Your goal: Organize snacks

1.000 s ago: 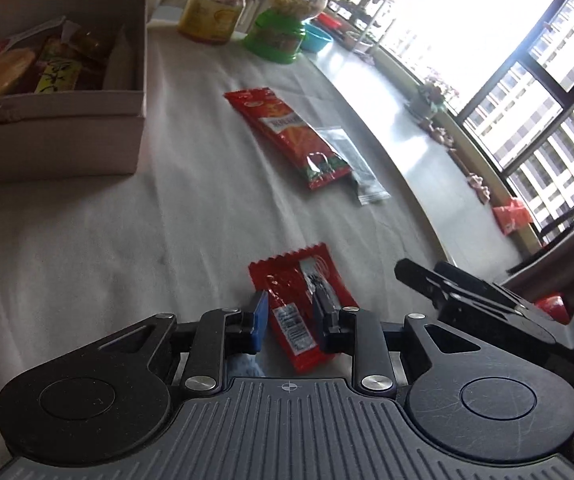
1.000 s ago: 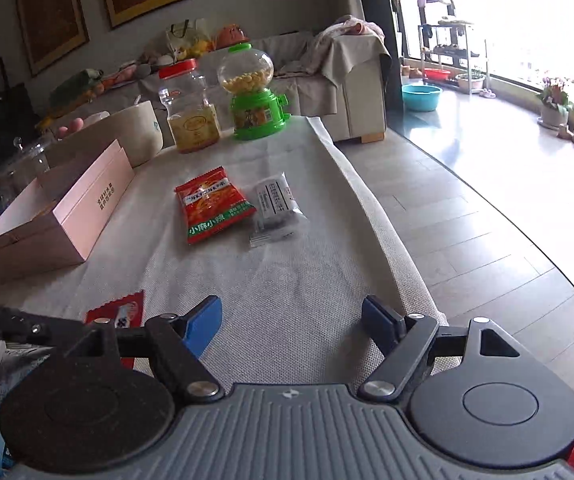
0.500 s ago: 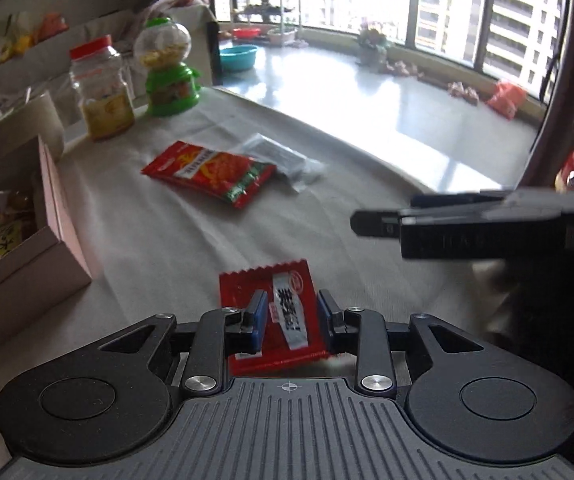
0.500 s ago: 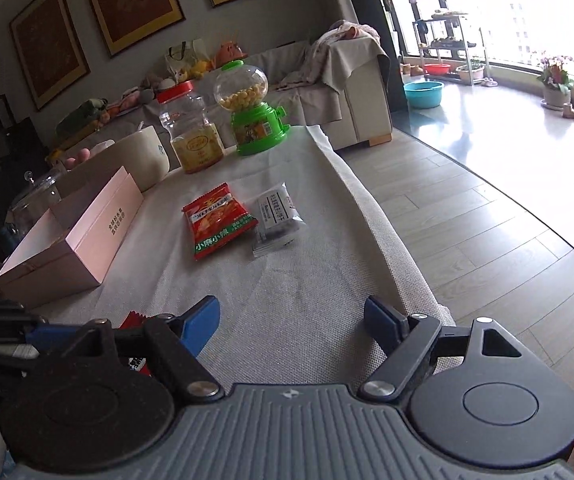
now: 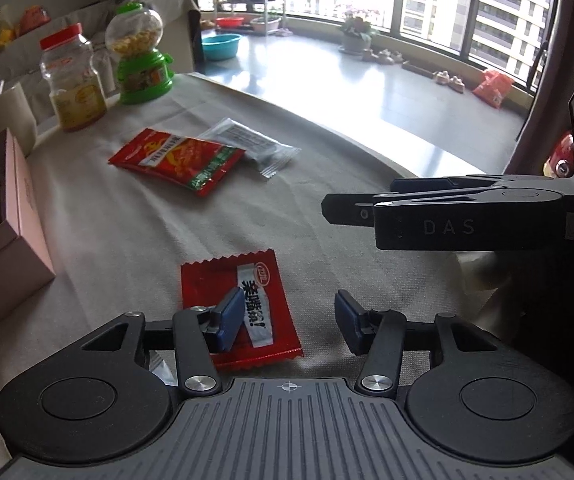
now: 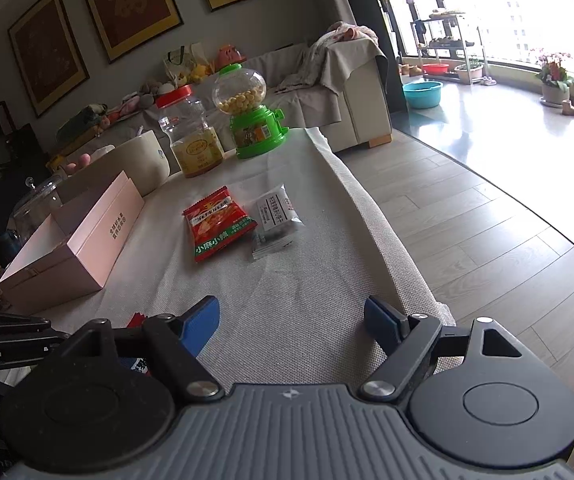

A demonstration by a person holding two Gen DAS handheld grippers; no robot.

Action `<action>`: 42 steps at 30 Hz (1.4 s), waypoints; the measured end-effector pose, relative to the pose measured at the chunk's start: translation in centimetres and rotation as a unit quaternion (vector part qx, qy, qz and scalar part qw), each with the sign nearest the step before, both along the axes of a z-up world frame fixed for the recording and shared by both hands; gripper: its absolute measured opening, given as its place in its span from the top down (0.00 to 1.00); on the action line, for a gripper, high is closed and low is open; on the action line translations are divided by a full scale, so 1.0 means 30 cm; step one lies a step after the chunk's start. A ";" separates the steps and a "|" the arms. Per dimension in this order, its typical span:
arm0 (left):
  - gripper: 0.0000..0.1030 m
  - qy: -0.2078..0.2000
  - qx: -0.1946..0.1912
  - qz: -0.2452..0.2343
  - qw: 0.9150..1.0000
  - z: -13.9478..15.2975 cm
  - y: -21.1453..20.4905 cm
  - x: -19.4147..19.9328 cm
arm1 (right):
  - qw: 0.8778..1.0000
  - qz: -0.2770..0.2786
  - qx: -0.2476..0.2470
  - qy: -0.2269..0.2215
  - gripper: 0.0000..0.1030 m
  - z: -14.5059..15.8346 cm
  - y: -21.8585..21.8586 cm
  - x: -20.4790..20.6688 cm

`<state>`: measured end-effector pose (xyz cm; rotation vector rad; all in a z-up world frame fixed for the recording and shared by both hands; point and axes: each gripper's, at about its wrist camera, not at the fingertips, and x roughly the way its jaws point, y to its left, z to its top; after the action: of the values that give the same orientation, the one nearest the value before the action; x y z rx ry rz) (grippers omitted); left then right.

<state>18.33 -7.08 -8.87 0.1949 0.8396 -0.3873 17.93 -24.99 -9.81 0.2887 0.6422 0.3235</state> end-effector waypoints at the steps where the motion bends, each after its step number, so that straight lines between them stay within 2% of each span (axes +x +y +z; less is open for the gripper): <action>1: 0.47 -0.003 0.005 0.002 1.000 0.000 0.002 0.002 | 1.000 0.000 0.000 0.000 0.22 0.000 0.000 0.000; 4: 0.46 -0.013 0.031 0.023 0.999 -0.004 0.025 0.013 | 1.000 0.000 0.000 0.000 0.22 0.000 0.000 0.000; 5: 0.47 -0.012 0.030 0.029 0.999 -0.006 0.039 0.016 | 1.000 0.000 0.000 0.000 0.22 0.000 0.000 -0.001; 9: 0.46 -0.001 0.006 0.023 1.000 0.002 0.061 0.016 | 1.000 0.000 0.001 0.000 0.22 0.000 0.000 0.000; 13: 0.31 0.013 -0.027 0.017 0.999 -0.001 0.067 0.029 | 1.000 0.001 0.003 0.000 0.21 0.000 -0.002 -0.001; 16: 0.36 0.012 -0.042 0.026 0.999 0.006 0.087 0.031 | 1.000 0.002 0.003 -0.001 0.21 0.000 -0.002 -0.001; 19: 0.38 0.002 -0.019 0.042 0.999 0.009 0.110 0.036 | 1.000 0.003 0.004 -0.001 0.20 0.001 -0.003 -0.001; 21: 0.38 0.019 -0.025 0.040 0.999 -0.002 0.122 0.044 | 1.000 0.005 0.007 -0.001 0.20 0.002 -0.003 0.001; 23: 0.33 0.027 -0.035 0.029 0.999 -0.011 0.115 0.041 | 1.000 0.006 0.009 -0.001 0.19 0.001 -0.005 0.002; 29: 0.29 0.013 -0.013 0.020 1.000 -0.025 0.078 0.042 | 1.000 0.010 0.004 0.000 0.17 0.002 0.000 0.007; 33: 0.36 0.011 -0.017 0.020 1.000 -0.017 0.098 0.048 | 1.000 0.018 -0.003 0.002 0.13 0.003 0.009 0.011; 34: 0.38 0.016 -0.029 0.023 0.999 -0.010 0.115 0.050 | 1.000 0.024 -0.006 0.003 0.10 0.004 0.014 0.015; 36: 0.50 0.015 -0.059 0.041 0.997 0.017 0.164 0.045 | 0.999 0.045 -0.010 0.009 0.03 0.006 0.025 0.028; 37: 0.51 0.009 -0.065 0.052 0.997 0.032 0.187 0.035 | 0.998 0.054 -0.013 0.013 0.00 0.008 0.030 0.034; 40: 0.52 -0.031 -0.084 0.088 0.992 0.098 0.272 -0.019 | 0.998 0.060 -0.027 0.023 0.00 0.014 0.046 0.044; 42: 0.52 -0.050 -0.110 0.112 0.986 0.137 0.346 -0.066 | 0.995 0.069 -0.061 0.030 0.00 0.019 0.075 0.052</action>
<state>16.34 3.30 -4.77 -0.0841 0.7053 -0.2536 19.49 -22.73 -9.23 0.1379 0.7405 0.4078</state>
